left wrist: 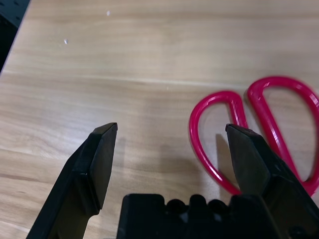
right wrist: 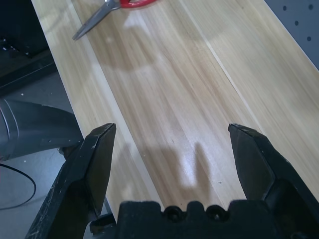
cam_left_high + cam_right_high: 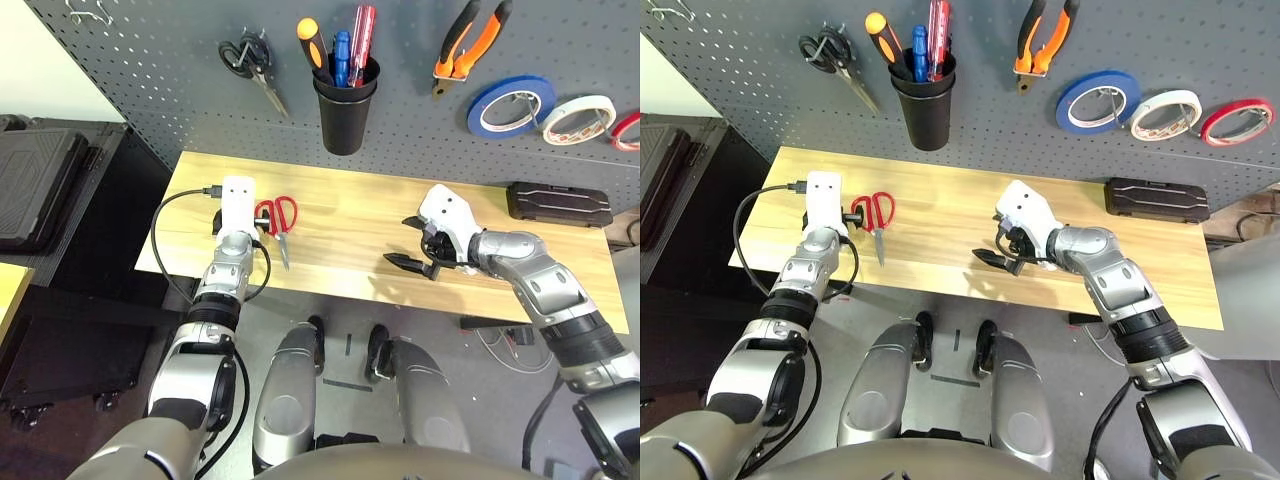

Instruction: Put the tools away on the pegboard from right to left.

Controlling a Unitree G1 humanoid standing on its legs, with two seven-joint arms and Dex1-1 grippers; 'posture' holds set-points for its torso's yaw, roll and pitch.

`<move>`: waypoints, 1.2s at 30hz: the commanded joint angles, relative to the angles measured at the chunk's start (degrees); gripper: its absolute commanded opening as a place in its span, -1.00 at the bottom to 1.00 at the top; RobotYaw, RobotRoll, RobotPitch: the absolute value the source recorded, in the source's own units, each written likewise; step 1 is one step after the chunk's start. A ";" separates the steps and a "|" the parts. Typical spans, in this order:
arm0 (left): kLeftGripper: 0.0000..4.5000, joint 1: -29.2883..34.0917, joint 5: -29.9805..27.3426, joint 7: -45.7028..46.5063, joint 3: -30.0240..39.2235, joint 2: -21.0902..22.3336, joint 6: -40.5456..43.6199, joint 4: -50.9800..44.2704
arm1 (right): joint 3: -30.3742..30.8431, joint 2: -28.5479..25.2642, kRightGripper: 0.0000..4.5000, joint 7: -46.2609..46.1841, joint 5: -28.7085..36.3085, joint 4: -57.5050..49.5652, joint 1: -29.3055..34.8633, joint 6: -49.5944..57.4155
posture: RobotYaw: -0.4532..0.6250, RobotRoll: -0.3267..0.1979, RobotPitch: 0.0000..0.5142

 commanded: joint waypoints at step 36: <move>-0.99 13.28 -9.57 1.59 9.49 -10.01 -10.66 -28.38 | 0.00 0.58 1.00 2.18 -1.69 8.99 -4.50 -10.35 | 0.26 0.25 -0.04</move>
